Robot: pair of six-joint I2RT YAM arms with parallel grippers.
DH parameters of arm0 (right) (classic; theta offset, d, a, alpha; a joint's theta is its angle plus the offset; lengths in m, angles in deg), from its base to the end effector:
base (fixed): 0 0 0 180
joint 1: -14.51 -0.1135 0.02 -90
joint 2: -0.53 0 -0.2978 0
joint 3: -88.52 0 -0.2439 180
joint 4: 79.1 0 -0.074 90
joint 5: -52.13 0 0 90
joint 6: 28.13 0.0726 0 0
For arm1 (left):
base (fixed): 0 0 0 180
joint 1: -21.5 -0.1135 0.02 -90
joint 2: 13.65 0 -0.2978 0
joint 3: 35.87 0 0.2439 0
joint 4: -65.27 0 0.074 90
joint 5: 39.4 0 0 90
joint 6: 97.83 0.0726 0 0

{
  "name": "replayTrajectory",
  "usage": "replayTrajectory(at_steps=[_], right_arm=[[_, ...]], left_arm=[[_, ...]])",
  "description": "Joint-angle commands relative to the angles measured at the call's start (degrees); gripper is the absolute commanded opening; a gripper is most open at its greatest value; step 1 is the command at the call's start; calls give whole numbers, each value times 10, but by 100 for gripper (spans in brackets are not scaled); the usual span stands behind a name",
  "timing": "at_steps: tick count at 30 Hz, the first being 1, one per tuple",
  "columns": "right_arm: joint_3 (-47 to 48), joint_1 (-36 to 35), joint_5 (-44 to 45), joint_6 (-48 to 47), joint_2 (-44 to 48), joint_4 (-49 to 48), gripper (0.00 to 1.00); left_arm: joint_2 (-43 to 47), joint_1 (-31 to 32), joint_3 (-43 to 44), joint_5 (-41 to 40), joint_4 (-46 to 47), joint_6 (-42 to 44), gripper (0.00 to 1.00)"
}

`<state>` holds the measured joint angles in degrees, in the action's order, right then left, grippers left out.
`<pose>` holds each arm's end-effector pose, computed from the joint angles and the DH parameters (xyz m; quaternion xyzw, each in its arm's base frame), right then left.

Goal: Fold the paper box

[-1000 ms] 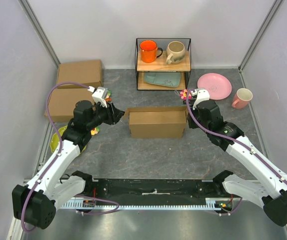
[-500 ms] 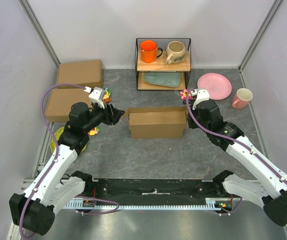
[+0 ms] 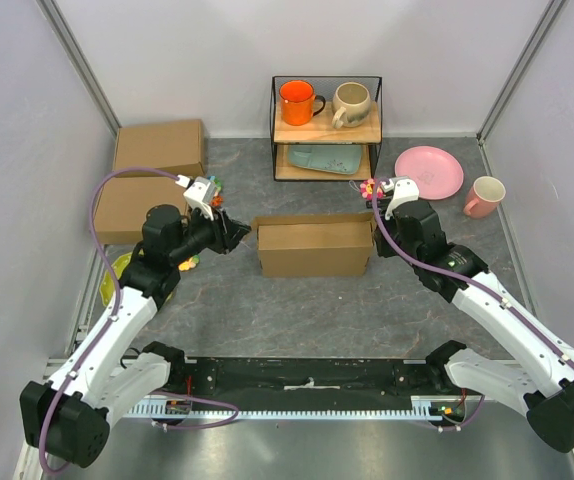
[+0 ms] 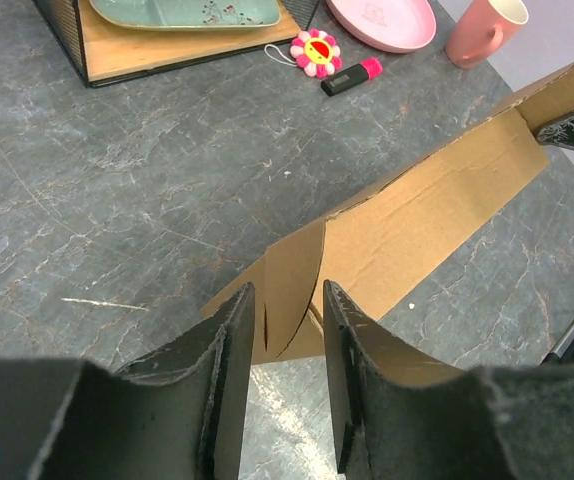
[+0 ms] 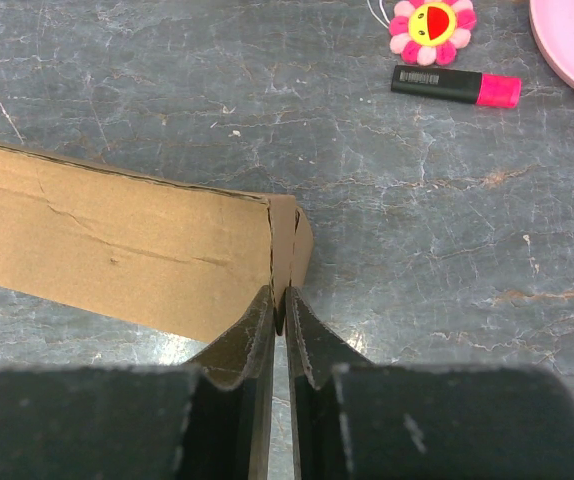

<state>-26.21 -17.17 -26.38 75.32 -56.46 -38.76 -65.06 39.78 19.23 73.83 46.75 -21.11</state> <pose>0.1966 0.1044 0.3213 -0.0900 0.8672 0.1041 0.4786 0.1939 -0.0942 0.3260 0.1565 0.7701 -0.3160 0.5315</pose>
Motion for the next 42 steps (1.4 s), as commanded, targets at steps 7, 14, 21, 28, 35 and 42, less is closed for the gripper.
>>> replayTrajectory(at_steps=[7, 14, 21, 28, 35, 42], right_arm=[[16, -4, -6, 0, 7, -21, 14], [18, -4, -8, 1, 7, -20, 14], [18, -3, -9, 1, 7, -20, 14], [21, -4, -13, 6, 3, -19, 13], [21, -6, -14, 7, 1, -19, 13], [20, -8, -14, 8, -2, -18, 12]], left_arm=[[-18, 10, 17, 4, -1, 27, 39], [-25, 21, 20, 1, -17, 31, 34], [-21, 24, 35, -9, -34, 34, 25], [-29, 26, 60, -15, -42, -12, 9], [-60, 37, 90, -6, -51, -81, 3], [-85, 57, 95, -15, -71, -146, 2]])
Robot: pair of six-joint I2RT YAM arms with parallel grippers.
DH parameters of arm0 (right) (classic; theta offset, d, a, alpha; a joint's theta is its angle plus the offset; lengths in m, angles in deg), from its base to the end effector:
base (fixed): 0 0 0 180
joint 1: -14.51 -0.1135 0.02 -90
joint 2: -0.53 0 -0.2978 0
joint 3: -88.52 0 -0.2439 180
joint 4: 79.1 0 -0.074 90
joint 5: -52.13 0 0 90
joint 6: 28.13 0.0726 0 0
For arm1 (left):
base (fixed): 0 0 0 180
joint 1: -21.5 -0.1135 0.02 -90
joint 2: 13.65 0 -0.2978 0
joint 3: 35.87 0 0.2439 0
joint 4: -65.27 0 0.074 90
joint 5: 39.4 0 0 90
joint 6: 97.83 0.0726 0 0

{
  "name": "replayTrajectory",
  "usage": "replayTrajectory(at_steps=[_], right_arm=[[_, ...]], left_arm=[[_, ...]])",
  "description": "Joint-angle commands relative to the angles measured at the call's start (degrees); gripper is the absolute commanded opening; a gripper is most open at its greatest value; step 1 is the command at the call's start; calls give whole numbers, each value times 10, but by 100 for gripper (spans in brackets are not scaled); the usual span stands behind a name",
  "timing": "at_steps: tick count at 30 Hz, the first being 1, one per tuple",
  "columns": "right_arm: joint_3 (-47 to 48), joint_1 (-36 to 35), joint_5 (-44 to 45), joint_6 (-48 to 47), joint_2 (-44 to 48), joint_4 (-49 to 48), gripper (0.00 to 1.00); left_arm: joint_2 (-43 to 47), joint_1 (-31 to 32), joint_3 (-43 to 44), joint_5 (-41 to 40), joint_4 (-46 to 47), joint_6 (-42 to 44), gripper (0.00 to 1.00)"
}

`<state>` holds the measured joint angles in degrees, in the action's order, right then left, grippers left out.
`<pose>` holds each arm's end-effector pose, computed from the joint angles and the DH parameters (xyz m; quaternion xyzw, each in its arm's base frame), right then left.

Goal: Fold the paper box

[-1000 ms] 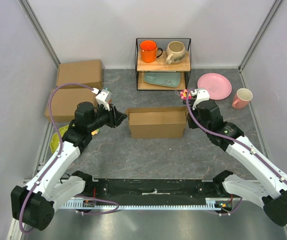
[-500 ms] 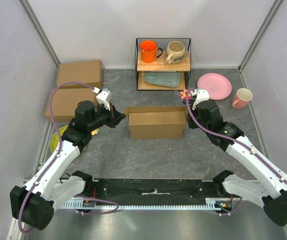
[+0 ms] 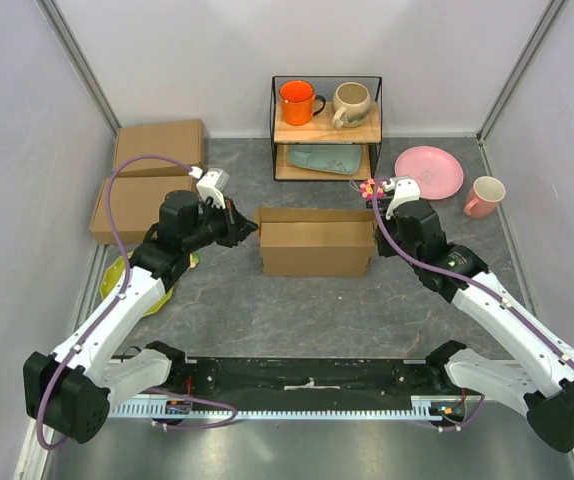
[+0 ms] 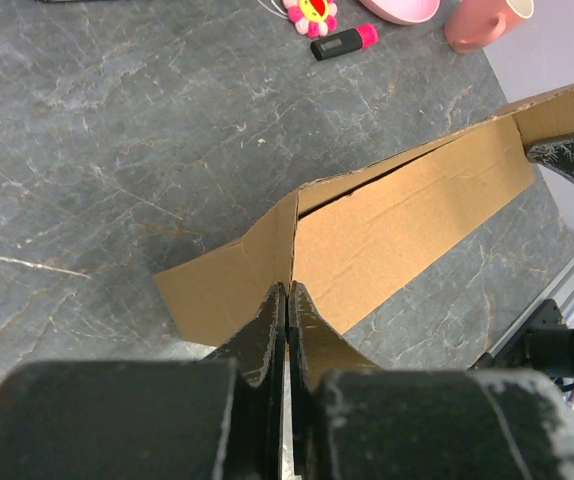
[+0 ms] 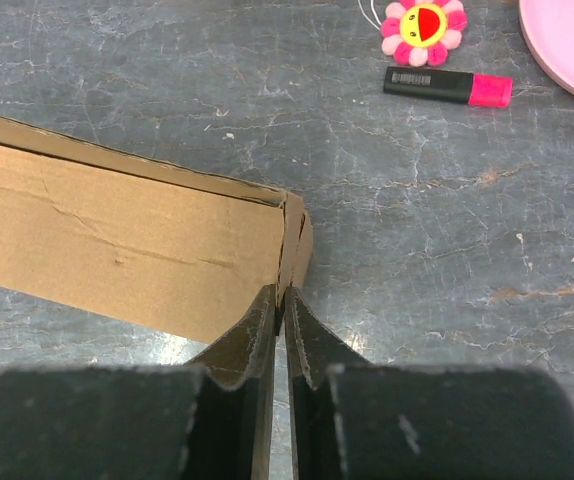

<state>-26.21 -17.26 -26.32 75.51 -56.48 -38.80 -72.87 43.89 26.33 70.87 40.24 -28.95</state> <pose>0.1966 0.1047 0.3213 -0.0890 0.8672 0.1049 0.4787 0.2150 -0.1158 0.3287 0.1074 0.8152 -0.3394 0.4568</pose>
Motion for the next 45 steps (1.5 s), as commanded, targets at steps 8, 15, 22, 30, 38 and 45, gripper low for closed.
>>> replayTrajectory(at_steps=[8, 15, 22, 30, 38, 45], right_arm=[[20, -11, -14, 6, -6, -17, 12], [18, -14, -13, 8, -6, -16, 11], [16, -15, -10, 6, -1, -15, 11], [15, -15, -11, 6, 1, -15, 11], [14, -15, -9, 3, 4, -14, 11], [13, -15, -9, 1, 3, -14, 11]], left_arm=[[-14, 23, 27, 1, -13, -127, 2], [-30, 40, 16, -19, -20, -154, 2], [-26, 57, -9, -63, -15, -117, 2], [-6, 78, -45, -124, 6, -65, 2], [14, 86, -60, -157, 30, -11, 2], [21, 86, -58, -161, 42, 33, 2]])
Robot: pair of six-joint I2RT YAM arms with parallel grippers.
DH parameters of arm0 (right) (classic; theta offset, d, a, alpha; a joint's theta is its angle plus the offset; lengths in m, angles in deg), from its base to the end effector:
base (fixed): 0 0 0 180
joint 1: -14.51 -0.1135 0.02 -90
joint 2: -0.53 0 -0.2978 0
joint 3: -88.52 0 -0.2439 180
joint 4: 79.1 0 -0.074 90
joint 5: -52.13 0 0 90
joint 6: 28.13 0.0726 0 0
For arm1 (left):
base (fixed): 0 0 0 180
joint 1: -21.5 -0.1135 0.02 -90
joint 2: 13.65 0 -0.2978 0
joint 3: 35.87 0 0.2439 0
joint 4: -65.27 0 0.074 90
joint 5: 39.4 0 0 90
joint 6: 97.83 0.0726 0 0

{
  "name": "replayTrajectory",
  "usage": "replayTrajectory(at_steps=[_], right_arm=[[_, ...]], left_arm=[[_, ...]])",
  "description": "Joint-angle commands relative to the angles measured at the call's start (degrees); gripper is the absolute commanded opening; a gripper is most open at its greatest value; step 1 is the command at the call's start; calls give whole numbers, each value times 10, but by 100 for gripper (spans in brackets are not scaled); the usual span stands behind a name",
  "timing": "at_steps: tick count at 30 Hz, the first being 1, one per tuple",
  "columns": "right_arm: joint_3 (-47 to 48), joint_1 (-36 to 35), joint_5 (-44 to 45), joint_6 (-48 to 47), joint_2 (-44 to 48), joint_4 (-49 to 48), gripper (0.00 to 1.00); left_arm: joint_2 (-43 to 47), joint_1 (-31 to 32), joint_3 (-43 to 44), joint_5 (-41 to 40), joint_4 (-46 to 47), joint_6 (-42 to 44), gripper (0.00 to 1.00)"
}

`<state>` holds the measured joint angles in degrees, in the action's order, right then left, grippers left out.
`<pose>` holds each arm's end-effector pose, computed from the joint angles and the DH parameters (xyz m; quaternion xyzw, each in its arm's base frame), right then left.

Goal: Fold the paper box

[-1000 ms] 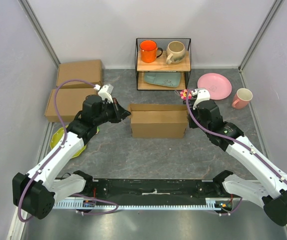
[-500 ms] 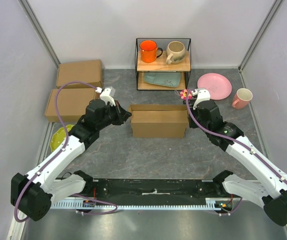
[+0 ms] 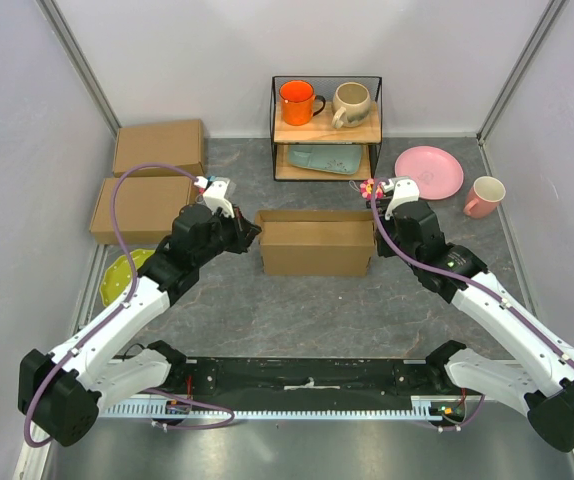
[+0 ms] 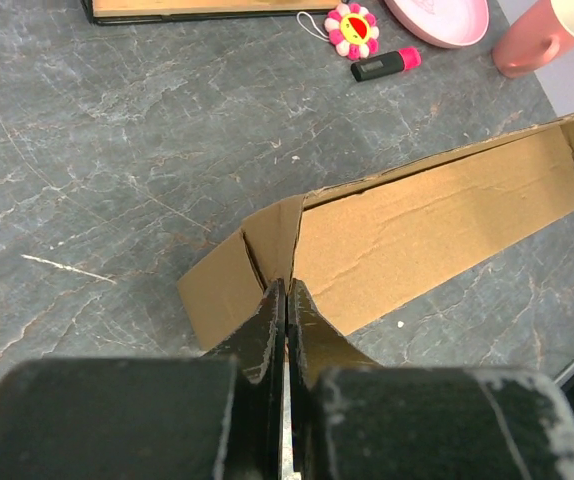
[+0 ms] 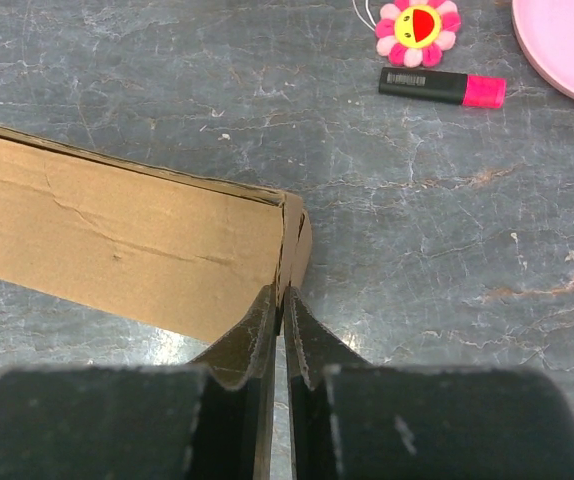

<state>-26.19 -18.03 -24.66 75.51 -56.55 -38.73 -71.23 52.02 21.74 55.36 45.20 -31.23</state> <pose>0.1961 0.1054 0.3213 -0.0879 0.8668 0.0958 0.4814 0.2052 -0.1280 0.3149 0.0746 0.8156 -0.2900 0.4951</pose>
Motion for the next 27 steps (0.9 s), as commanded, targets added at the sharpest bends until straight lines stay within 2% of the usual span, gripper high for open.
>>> replayTrajectory(at_steps=[1, 16, 27], right_arm=[[12, -8, -26, 1, 4, -15, 11], [9, -9, -28, 1, 3, -19, 10], [7, -9, -30, 0, 3, -19, 10]], left_arm=[[6, 5, -12, -6, -6, 59, 2], [36, 6, -29, 3, 33, 129, 2], [27, 6, -8, 24, 34, 169, 2]])
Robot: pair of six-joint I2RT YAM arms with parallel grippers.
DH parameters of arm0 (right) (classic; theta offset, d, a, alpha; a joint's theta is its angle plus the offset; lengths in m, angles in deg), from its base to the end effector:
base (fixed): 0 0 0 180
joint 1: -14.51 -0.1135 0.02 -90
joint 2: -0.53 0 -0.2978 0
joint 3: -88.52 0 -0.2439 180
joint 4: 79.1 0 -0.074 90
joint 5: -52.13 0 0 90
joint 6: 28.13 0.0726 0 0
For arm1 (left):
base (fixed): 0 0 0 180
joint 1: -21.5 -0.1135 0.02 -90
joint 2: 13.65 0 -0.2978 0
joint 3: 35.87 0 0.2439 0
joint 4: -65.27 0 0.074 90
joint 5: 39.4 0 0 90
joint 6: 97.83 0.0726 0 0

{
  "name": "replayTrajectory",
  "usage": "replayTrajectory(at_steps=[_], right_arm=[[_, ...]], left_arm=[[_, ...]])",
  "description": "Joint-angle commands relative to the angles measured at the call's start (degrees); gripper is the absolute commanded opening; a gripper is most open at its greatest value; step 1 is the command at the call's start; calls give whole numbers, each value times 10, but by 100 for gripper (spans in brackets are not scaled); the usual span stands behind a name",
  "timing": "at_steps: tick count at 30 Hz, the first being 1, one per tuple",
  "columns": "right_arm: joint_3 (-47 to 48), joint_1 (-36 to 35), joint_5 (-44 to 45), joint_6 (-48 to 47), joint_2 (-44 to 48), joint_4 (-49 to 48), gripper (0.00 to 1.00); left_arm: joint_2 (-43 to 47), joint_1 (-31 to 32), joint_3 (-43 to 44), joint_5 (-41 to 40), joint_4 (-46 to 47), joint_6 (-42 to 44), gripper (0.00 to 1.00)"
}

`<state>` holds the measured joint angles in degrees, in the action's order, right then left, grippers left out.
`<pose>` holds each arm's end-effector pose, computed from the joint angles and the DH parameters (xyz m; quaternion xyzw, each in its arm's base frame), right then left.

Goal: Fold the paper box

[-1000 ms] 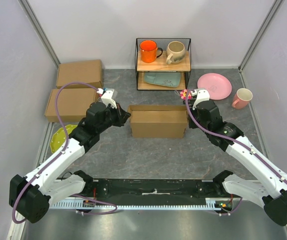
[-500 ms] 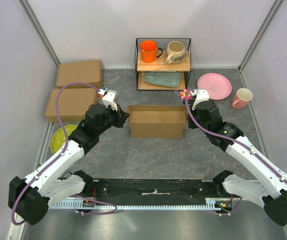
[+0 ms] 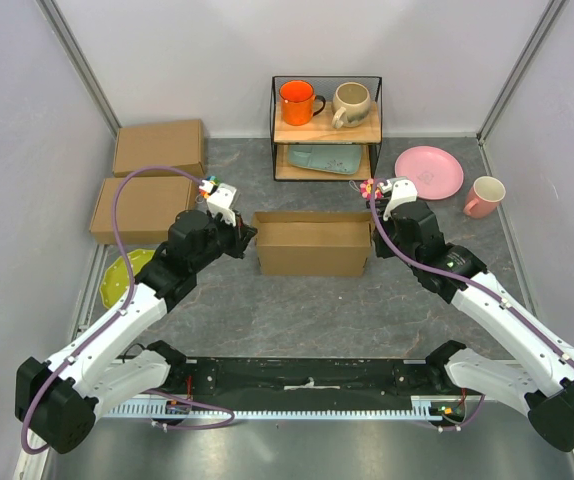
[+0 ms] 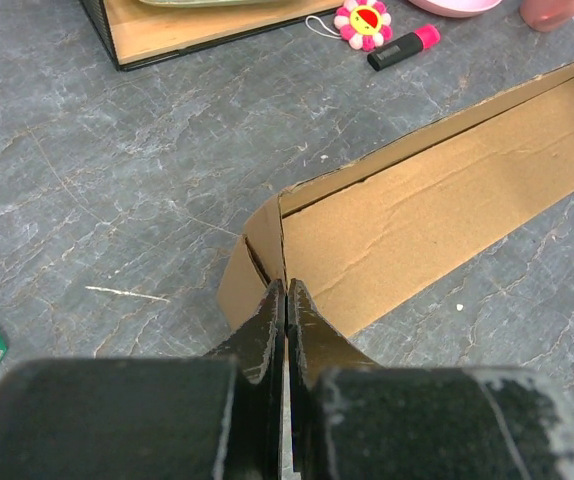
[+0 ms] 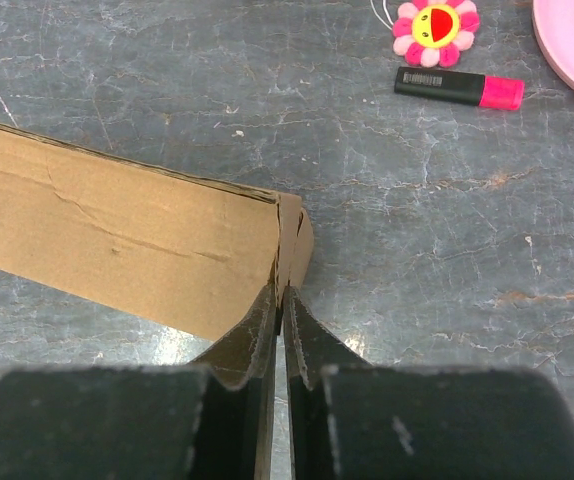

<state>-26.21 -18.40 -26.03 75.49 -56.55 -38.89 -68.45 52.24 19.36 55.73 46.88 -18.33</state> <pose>0.1949 0.1084 0.3213 -0.0965 0.8661 0.1075 0.4785 0.1956 -0.1239 0.3136 0.1679 0.7908 -0.2408 0.5371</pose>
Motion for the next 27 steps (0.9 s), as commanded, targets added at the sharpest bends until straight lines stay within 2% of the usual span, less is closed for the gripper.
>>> replayTrajectory(at_steps=[1, 14, 23, 27], right_arm=[[7, -5, -16, 0, 3, -18, 10], [7, -5, -20, 0, 0, -19, 10], [22, -6, -30, 17, -5, -15, 10], [35, -6, -27, 26, -6, -10, 18]], left_arm=[[0, 4, 17, 23, 16, 40, 2], [-13, 4, 52, 26, 1, 80, 2], [-36, 4, 42, 38, 1, 37, 2], [-38, 5, 20, 25, 2, 29, 2]])
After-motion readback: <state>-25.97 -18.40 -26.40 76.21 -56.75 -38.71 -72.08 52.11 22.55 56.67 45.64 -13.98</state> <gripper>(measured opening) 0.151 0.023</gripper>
